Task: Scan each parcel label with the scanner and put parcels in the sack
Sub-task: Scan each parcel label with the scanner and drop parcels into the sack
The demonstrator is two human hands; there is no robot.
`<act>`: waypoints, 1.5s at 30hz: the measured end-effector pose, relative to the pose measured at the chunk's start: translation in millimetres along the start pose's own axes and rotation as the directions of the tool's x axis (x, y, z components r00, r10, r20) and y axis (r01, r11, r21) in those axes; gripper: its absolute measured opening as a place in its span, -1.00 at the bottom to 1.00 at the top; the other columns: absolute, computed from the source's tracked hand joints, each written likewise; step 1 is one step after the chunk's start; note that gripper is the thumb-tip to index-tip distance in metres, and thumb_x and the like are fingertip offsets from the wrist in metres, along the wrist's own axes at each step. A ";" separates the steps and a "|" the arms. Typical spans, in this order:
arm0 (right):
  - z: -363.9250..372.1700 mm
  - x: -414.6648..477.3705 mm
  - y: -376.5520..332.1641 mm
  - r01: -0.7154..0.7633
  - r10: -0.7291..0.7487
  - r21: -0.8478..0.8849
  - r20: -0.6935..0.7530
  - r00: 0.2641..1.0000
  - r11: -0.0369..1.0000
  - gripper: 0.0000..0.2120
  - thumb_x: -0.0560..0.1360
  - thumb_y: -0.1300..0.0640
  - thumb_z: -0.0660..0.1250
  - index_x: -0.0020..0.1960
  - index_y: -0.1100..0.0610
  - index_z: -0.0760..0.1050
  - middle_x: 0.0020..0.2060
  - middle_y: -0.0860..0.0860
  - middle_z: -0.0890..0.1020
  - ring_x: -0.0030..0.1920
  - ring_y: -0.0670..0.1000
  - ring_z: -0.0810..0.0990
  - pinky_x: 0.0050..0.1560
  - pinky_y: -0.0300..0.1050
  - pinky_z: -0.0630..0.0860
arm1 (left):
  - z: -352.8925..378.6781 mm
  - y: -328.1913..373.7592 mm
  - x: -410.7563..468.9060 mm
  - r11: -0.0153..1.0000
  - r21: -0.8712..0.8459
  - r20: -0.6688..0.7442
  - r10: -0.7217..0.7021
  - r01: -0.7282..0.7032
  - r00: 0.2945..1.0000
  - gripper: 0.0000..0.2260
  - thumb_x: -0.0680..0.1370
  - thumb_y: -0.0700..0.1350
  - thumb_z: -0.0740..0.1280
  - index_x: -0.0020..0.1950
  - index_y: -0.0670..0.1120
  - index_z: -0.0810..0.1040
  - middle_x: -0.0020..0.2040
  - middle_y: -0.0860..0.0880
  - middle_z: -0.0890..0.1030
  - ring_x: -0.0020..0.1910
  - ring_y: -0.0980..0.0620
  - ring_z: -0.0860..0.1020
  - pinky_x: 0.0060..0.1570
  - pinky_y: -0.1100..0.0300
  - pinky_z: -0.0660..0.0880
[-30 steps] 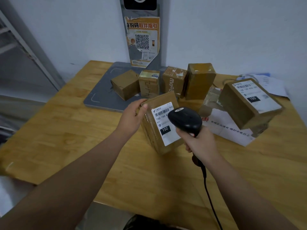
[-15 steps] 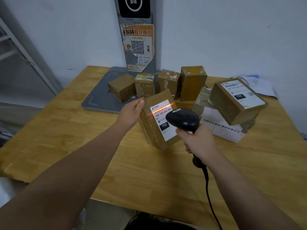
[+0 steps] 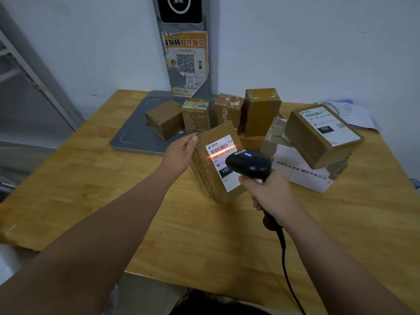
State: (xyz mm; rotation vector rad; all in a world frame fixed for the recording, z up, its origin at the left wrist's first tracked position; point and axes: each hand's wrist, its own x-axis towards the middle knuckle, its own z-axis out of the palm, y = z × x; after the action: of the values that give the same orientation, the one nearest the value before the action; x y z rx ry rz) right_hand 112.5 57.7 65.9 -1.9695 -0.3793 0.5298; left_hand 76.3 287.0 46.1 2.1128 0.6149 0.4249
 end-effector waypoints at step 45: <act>535.2 -229.1 -34.9 -0.316 0.233 0.024 0.625 0.745 0.948 -0.86 0.46 0.24 0.44 0.02 0.15 0.61 -0.10 0.14 0.71 -0.05 0.07 0.69 0.10 0.02 0.61 | -355.3 -301.0 -406.2 0.751 0.393 -0.231 -0.477 0.530 0.848 -0.12 0.54 0.15 0.31 0.49 0.26 -0.39 0.57 -0.17 -0.21 0.54 -0.26 -0.01 0.44 -0.16 0.16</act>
State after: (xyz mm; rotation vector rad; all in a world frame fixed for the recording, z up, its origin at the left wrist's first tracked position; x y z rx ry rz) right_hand -362.4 370.6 -63.5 -1.6885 -0.4401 1.3781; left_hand -517.5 439.0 -32.0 2.2247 1.4292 0.0957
